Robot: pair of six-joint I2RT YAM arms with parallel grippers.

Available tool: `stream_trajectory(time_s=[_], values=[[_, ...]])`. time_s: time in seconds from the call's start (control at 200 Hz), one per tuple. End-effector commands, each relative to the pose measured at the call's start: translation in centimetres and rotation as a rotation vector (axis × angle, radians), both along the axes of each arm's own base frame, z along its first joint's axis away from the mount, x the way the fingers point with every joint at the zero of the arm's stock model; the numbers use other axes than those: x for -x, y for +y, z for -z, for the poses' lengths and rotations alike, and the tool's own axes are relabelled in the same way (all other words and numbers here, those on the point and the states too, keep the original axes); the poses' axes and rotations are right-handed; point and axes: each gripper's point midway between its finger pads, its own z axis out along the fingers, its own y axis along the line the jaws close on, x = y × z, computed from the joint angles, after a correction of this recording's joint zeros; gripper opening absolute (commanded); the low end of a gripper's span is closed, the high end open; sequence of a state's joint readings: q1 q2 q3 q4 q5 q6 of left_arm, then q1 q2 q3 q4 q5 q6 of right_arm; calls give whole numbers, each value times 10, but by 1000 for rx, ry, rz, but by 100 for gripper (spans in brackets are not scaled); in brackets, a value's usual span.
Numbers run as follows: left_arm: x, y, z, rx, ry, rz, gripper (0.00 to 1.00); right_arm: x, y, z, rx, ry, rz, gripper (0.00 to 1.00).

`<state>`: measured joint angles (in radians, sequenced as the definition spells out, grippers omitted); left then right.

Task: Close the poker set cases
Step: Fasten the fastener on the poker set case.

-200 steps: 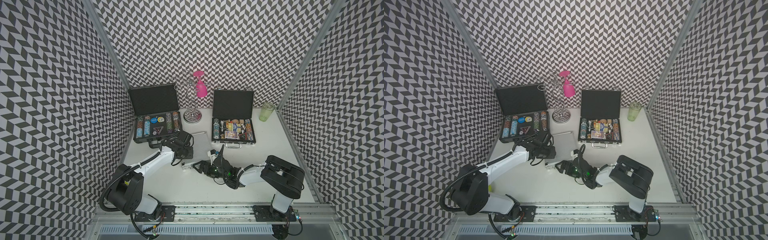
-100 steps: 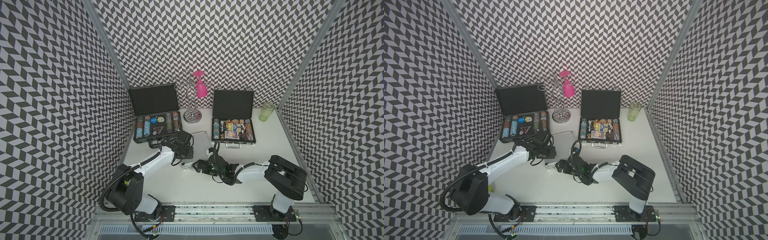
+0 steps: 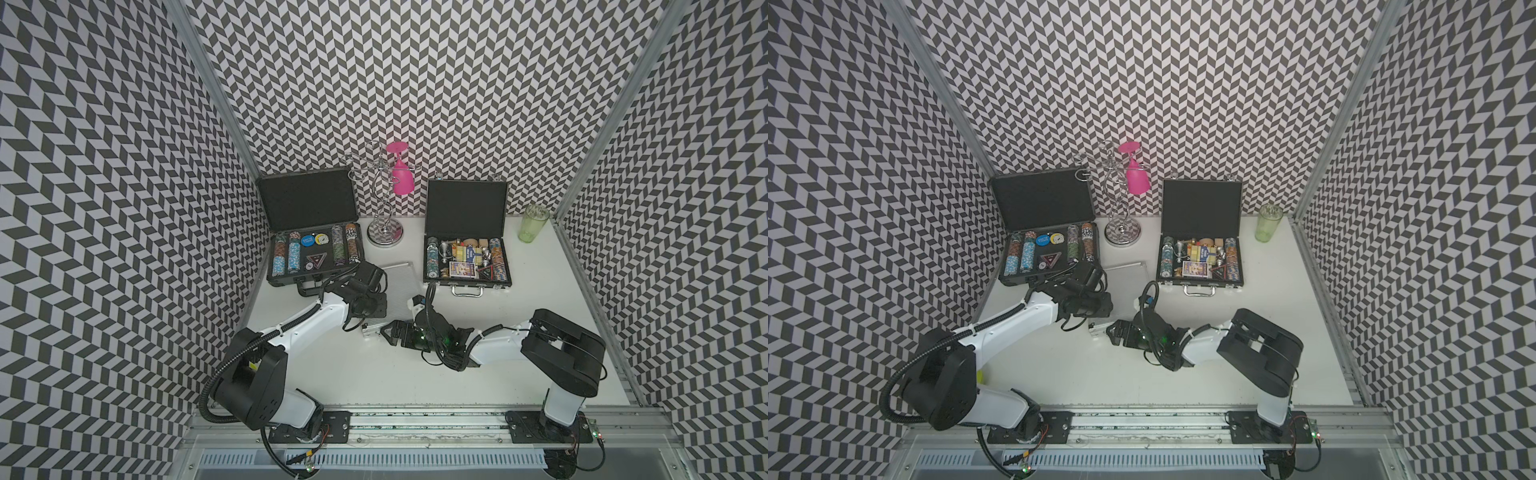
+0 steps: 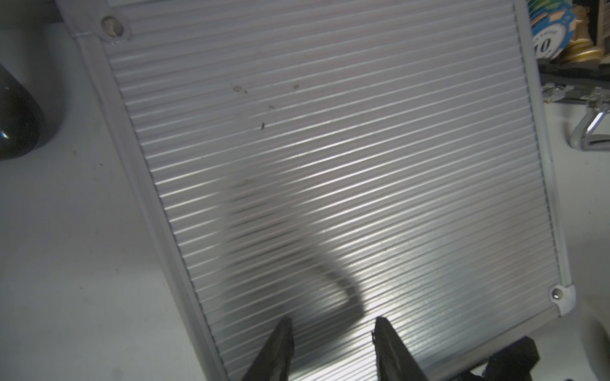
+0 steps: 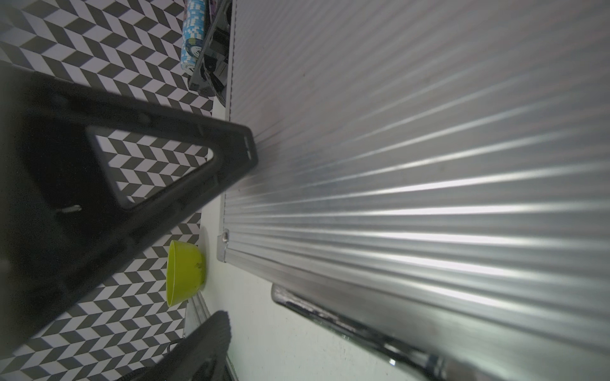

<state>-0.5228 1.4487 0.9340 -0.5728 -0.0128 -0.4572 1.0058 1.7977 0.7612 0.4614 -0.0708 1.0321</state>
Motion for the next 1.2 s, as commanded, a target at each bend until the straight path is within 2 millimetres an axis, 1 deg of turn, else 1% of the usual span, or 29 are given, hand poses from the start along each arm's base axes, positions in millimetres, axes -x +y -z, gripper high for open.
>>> stream_trajectory(time_s=[0.0,0.085,0.24,0.426,0.726,0.806,0.946,1.196], values=[[5,3,6,-2,11,11,43,1,-2,1,-14,-10,6,97],[6,3,8,1,17,13,41,0,-3,1,0,-17,11,97],[9,1,10,11,30,27,39,-4,2,14,79,-6,14,97],[12,0,12,16,38,39,38,-5,0,21,124,-10,28,98],[14,-1,14,18,43,50,37,-5,-3,26,111,3,49,98],[14,-1,14,17,44,52,36,-1,2,23,39,25,38,98],[16,1,16,11,49,53,36,6,12,8,-94,32,2,97],[18,1,18,14,53,52,36,10,17,-10,-195,35,-11,96]])
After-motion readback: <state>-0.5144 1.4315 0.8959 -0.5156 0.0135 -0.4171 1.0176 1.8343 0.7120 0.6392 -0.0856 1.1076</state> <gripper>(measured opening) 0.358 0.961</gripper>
